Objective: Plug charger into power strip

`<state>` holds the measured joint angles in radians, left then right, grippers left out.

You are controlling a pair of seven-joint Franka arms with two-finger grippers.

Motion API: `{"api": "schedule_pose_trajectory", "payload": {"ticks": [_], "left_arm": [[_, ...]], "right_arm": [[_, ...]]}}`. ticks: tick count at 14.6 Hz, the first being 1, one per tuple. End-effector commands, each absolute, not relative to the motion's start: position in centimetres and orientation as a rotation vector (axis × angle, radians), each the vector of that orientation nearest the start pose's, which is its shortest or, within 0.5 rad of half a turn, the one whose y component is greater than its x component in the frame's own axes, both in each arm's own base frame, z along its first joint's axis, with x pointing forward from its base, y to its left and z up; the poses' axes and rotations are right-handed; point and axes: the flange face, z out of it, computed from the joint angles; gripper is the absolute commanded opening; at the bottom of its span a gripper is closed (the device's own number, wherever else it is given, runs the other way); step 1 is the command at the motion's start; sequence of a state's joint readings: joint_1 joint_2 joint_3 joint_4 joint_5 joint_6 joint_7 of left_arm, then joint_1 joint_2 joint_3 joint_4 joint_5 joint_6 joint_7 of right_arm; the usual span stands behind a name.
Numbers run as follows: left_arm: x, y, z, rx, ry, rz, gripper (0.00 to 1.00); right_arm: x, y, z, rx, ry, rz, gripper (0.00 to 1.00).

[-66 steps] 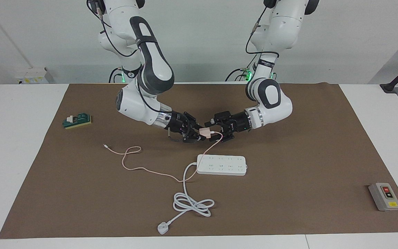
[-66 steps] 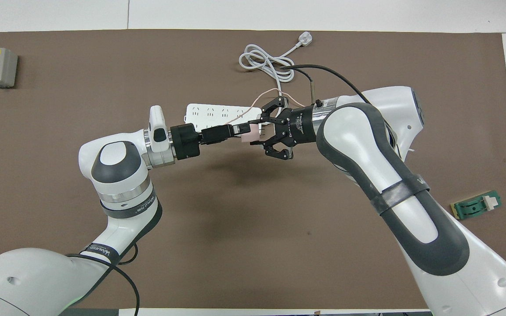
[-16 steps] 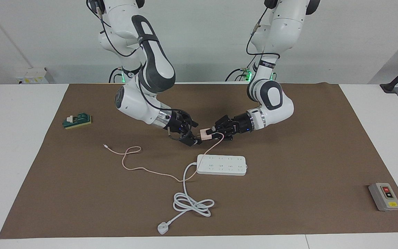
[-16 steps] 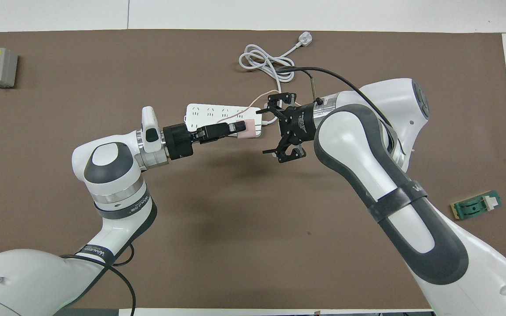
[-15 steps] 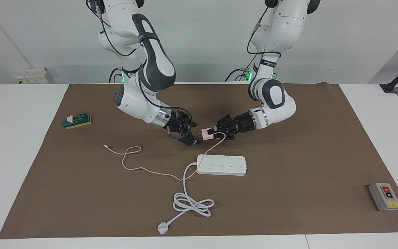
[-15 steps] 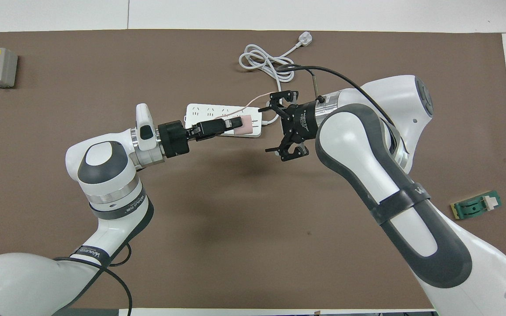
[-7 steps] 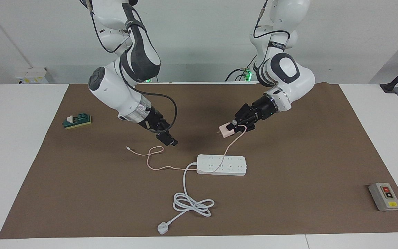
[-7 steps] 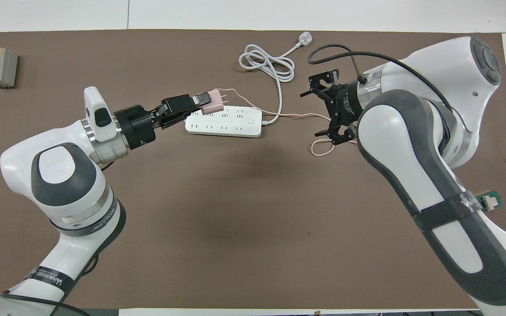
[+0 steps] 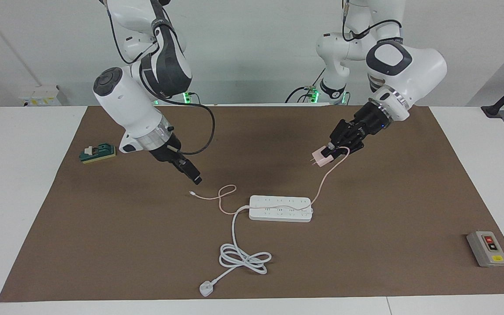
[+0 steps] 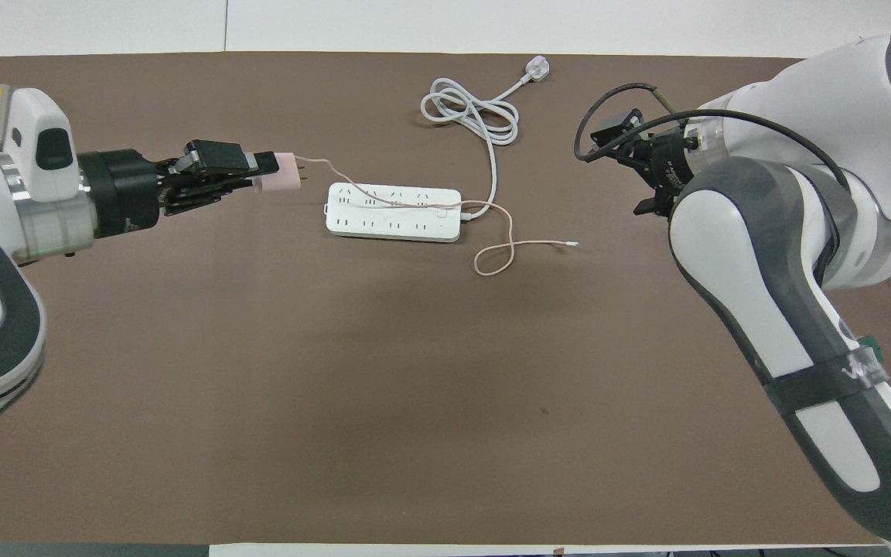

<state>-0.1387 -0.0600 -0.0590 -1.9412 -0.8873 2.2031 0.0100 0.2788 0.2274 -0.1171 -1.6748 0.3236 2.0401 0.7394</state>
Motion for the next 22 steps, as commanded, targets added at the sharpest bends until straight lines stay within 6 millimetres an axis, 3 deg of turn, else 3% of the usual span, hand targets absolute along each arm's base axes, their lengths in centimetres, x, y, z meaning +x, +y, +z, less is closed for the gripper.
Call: {"api": "schedule_pose_trajectory", "payload": {"ticks": [1, 3, 4, 7, 9, 11, 13, 15, 18, 19, 22], "left_arm": [[56.6, -11.6, 62.2, 2.598, 0.395, 0.182, 0.00], [57.5, -11.3, 62.7, 2.670, 0.495, 0.040, 0.00], [57.7, -9.9, 62.4, 2.678, 0.554, -0.007, 0.00], [58.5, -8.1, 59.9, 2.764, 0.791, -0.057, 0.00], [58.8, -7.6, 57.9, 2.801, 0.930, -0.132, 0.00], [59.0, -6.5, 56.7, 2.797, 1.033, -0.190, 0.00], [59.4, -6.4, 55.6, 2.876, 1.051, -0.165, 0.00], [59.8, -6.1, 55.6, 2.882, 1.051, -0.128, 0.00], [60.2, -5.6, 55.8, 2.874, 1.052, -0.081, 0.00], [60.3, -5.4, 55.8, 2.885, 1.065, -0.069, 0.00], [60.4, -4.7, 56.6, 2.874, 1.105, -0.003, 0.00]], "right_arm": [[63.3, 9.6, 51.5, -2.810, 0.774, -0.093, 1.00], [62.5, 9.4, 53.5, -2.869, 0.692, -0.111, 1.00], [61.9, 9.4, 54.0, -2.871, 0.689, -0.114, 1.00], [60.3, 9.0, 55.8, -2.874, 0.682, -0.080, 1.00], [59.6, 9.9, 57.0, -2.881, 0.641, -0.087, 1.00], [59.5, 7.5, 57.4, -2.938, 0.607, -0.088, 1.00], [57.6, 4.8, 56.8, -3.012, 0.418, 0.102, 1.00], [56.7, 2.4, 56.1, -3.058, 0.413, 0.168, 1.00], [55.6, -1.2, 56.5, -3.079, 0.340, 0.197, 1.00], [55.1, -1.5, 56.5, -3.082, 0.244, 0.223, 1.00], [52.9, -0.1, 57.0, -3.081, 0.209, 0.221, 1.00]]}}
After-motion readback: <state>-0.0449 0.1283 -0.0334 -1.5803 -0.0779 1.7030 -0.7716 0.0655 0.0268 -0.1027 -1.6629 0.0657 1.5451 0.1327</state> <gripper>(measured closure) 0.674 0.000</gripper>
